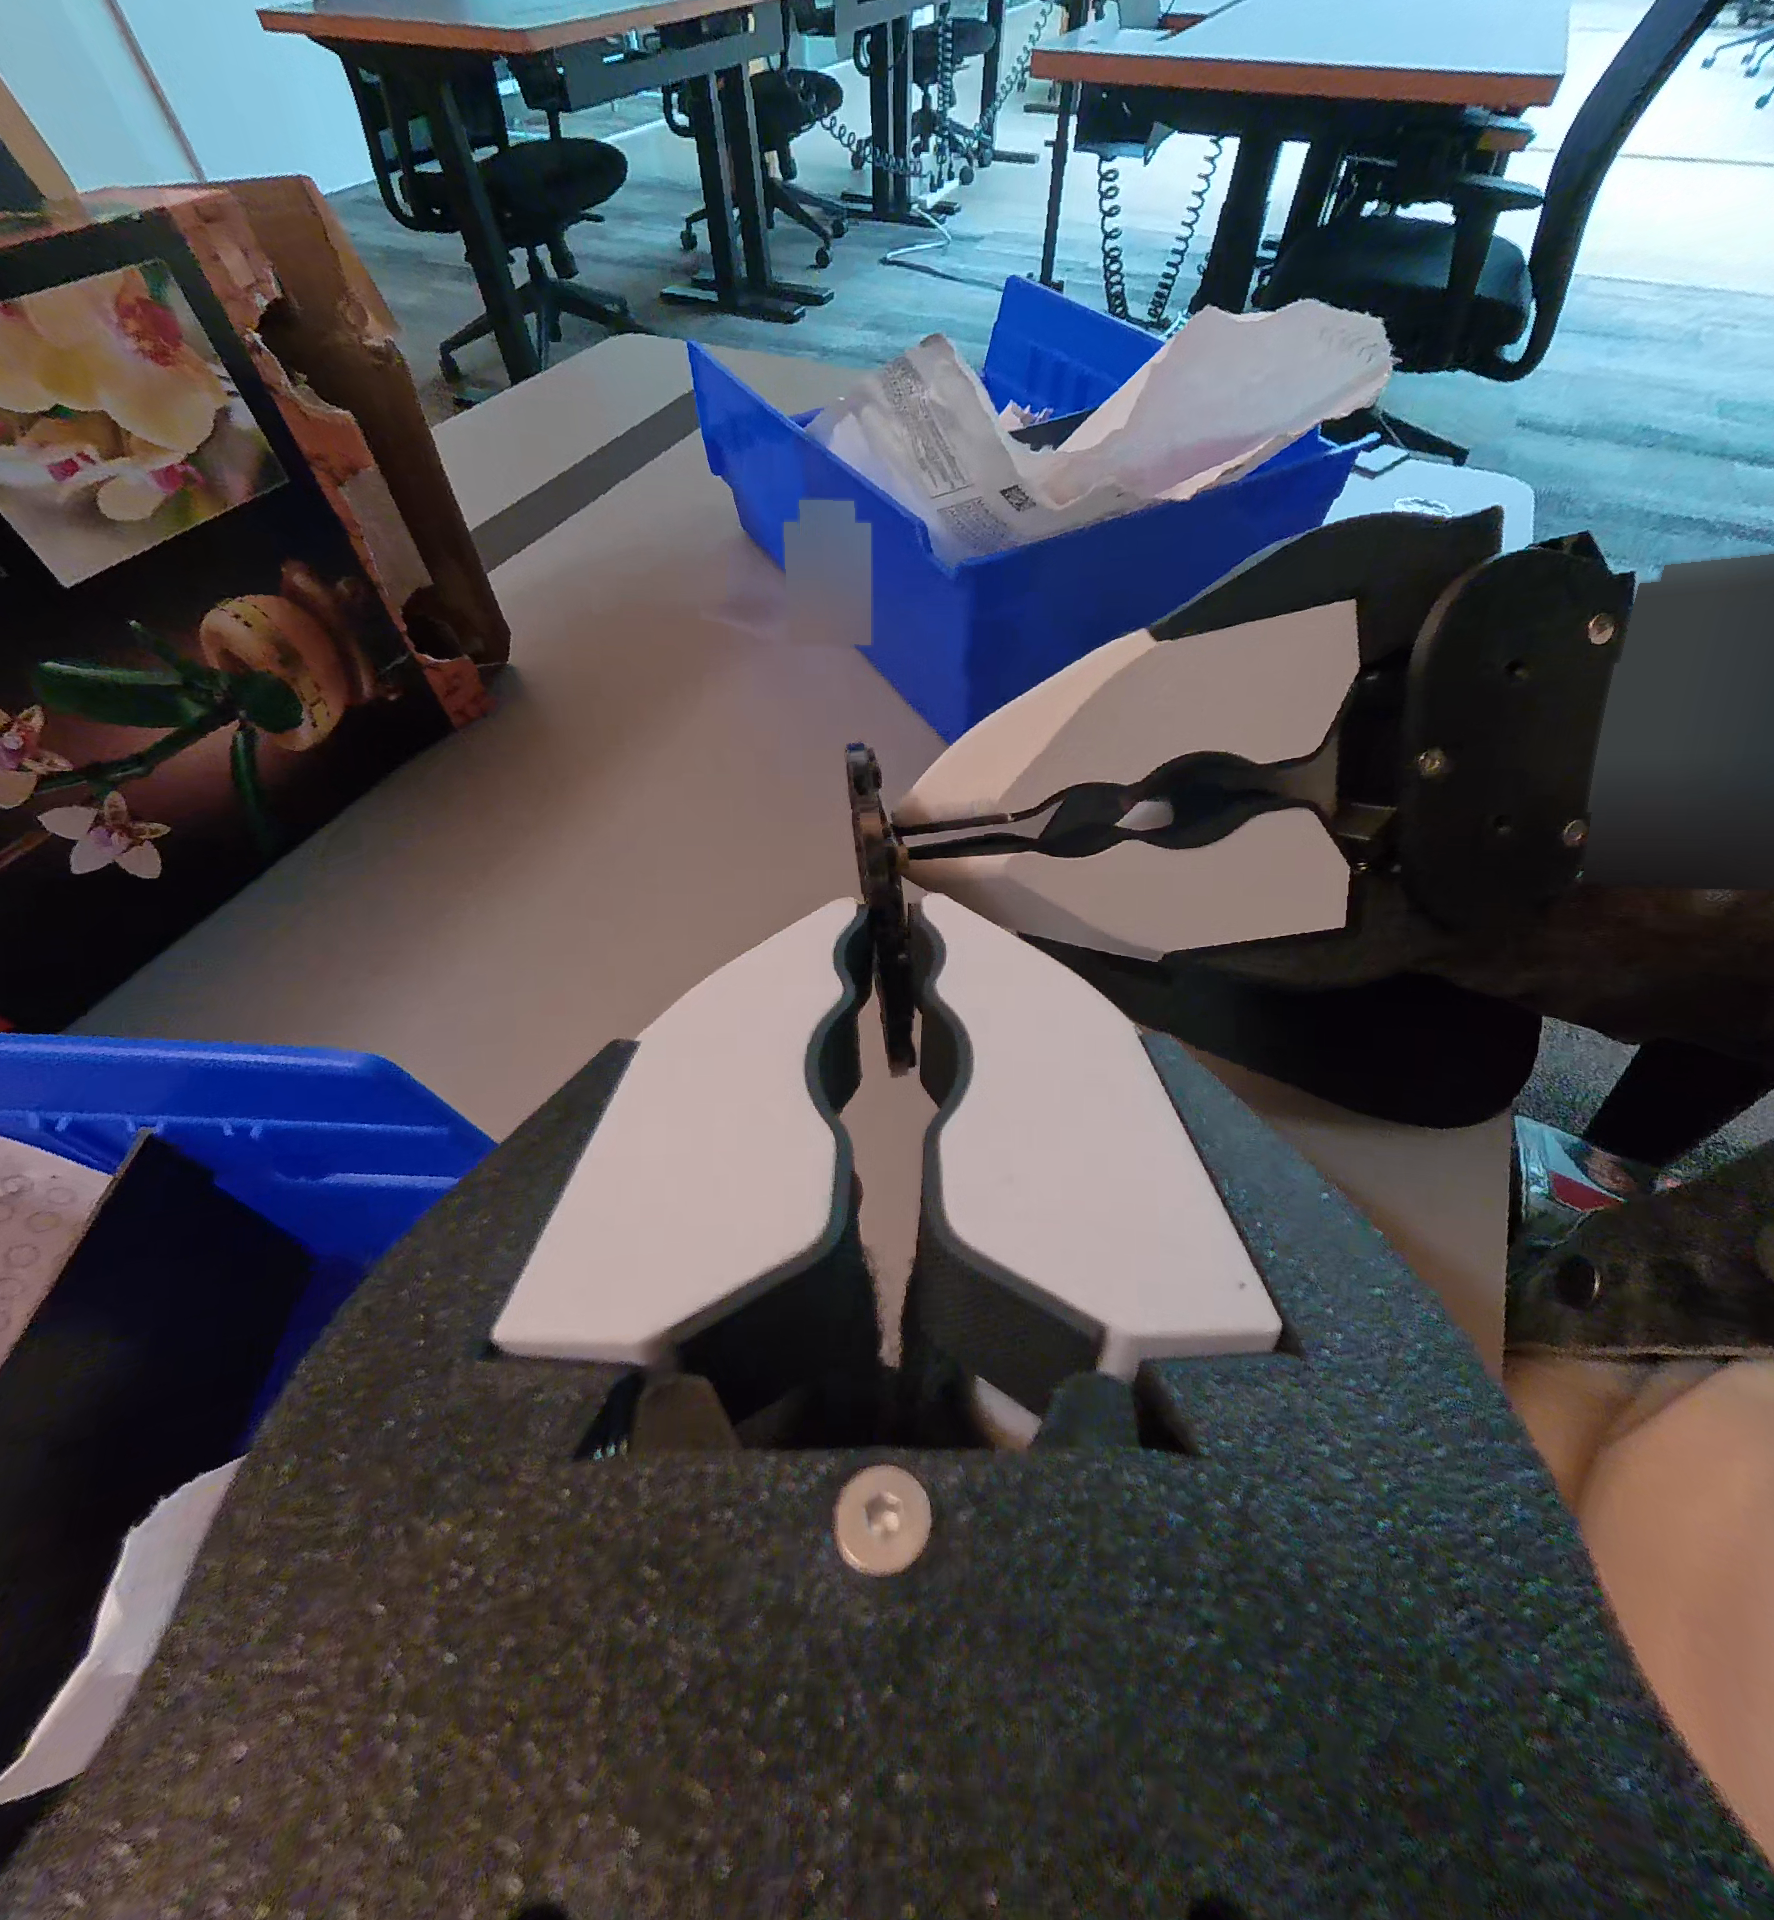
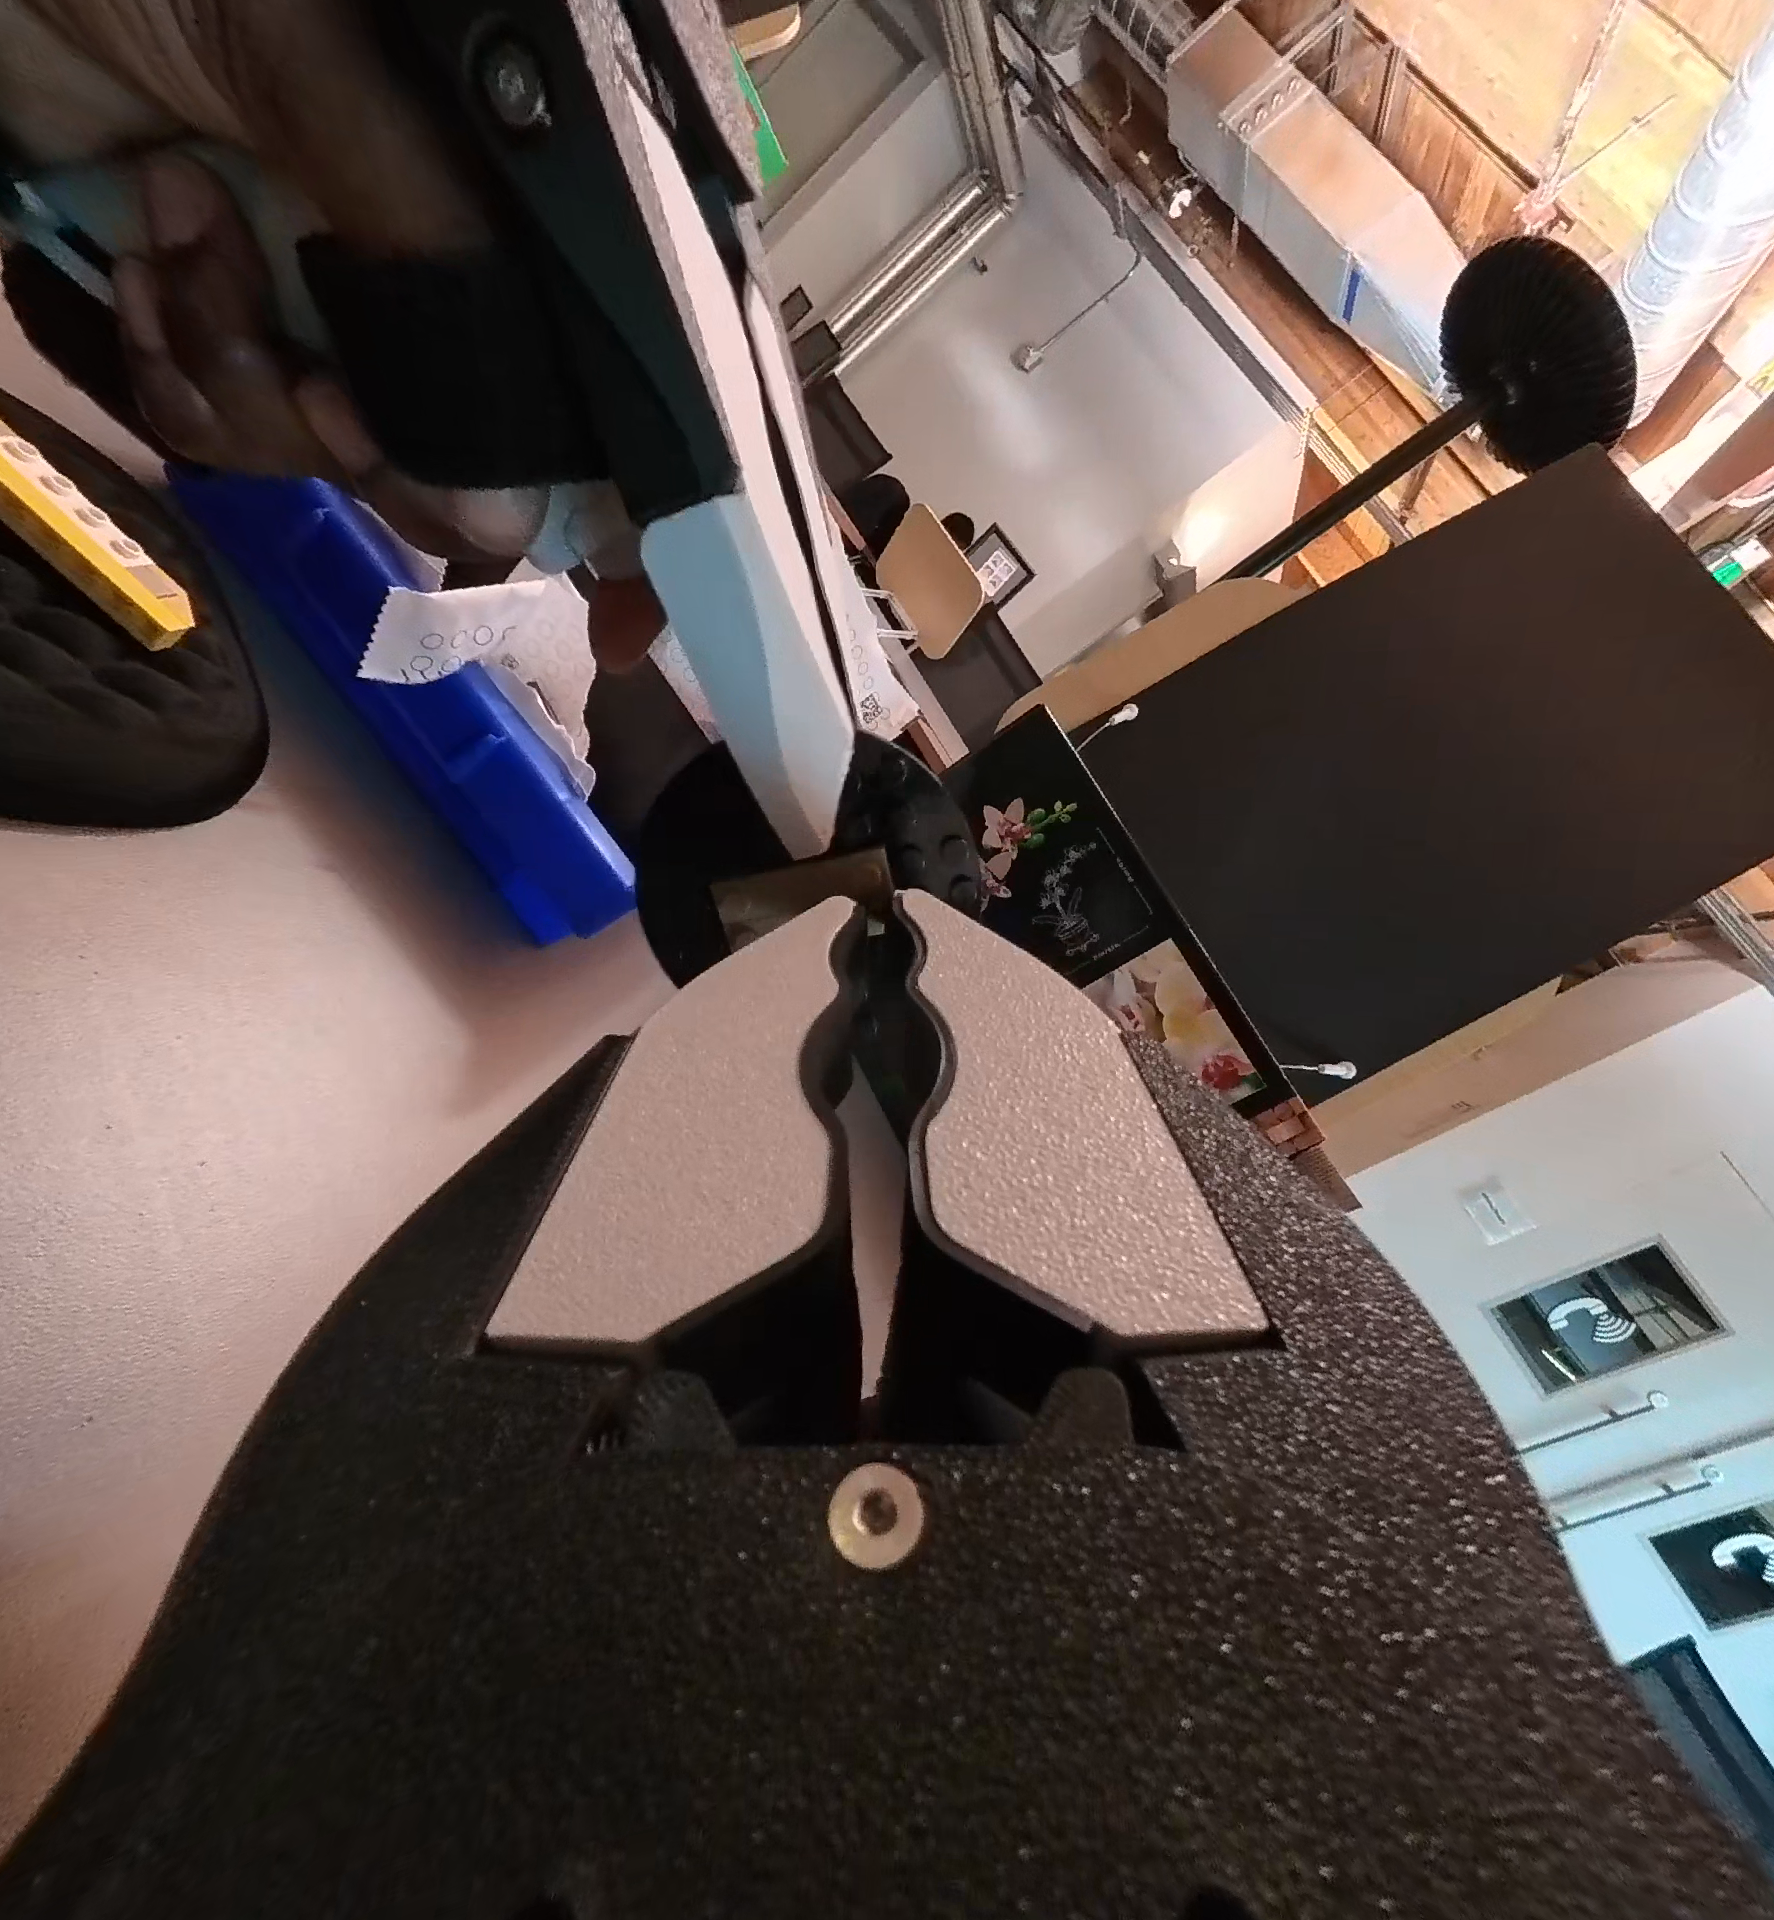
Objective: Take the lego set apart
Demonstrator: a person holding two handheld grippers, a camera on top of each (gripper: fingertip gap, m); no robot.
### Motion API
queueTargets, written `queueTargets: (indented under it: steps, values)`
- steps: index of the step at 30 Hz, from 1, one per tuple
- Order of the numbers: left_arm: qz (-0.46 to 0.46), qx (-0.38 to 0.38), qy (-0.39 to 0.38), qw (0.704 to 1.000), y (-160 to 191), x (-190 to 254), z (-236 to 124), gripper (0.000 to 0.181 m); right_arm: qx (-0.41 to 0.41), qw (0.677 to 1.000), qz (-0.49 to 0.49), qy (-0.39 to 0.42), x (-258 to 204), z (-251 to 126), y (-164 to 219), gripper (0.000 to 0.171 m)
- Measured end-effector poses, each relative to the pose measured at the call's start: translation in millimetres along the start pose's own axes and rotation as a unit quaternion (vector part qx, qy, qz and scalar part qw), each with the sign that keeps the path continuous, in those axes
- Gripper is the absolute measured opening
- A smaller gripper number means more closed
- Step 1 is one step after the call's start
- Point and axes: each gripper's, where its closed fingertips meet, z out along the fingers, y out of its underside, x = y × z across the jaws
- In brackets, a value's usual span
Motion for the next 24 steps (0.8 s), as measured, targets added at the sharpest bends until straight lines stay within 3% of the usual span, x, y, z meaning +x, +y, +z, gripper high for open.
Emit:
queueTargets:
  steps: [5, 8, 10, 12, 14, 17, 19, 22, 24]
  values:
    - [-0.024, 0.026, -0.013, 0.999, -4.7, -2.7, 0.1, 0.004, 0.001, 1.0, 0.006, 0.008, 3.1, -1.2, -1.5, 0.001]
    - [-0.02, 0.053, -0.092, 0.994, -10.4, -24.5, -5.3, 0.004, 0.002, 1.0, 0.0, -0.004, -1.9, -1.6, -2.7, 0.0]
    - [-0.034, 0.084, -0.083, 0.992, -19.6, -25.1, -11.2, 0.004, -0.001, 1.0, -0.01, -0.005, -4.4, -0.7, -4.4, 0.0]
    - [-0.066, 0.116, -0.061, 0.989, -26.1, -23.6, -15.2, 0.004, 0.01, 1.0, 0.028, -0.009, -3.9, 1.2, -4.4, 0.0]
    - [-0.11, 0.162, -0.04, 0.98, -31.1, -25.0, -19.1, 0.004, 0.059, 0.989, 0.132, -0.015, 5.6, -2.9, -14.5, 0.0]
    - [-0.211, 0.248, 0.053, 0.944, -41.5, -17.0, -27.3, 0.004, 0.12, 0.931, 0.339, -0.063, 19.6, -6.9, -19.5, 0.024]
    - [-0.282, 0.294, 0.126, 0.904, -47.5, -12.3, -35.7, 0.004, 0.159, 0.863, 0.465, -0.119, 25.5, -8.1, -18.9, 0.04]
    - [-0.317, 0.279, 0.185, 0.887, -39.1, -2.9, -32.9, 0.004, 0.236, 0.719, 0.612, -0.229, 32.9, -17.8, -28.7, 0.039]
    - [-0.306, 0.254, 0.192, 0.897, -31.1, 5.1, -26.3, 0.004, 0.238, 0.682, 0.635, -0.274, 26.4, -19.0, -31.2, 0.034]
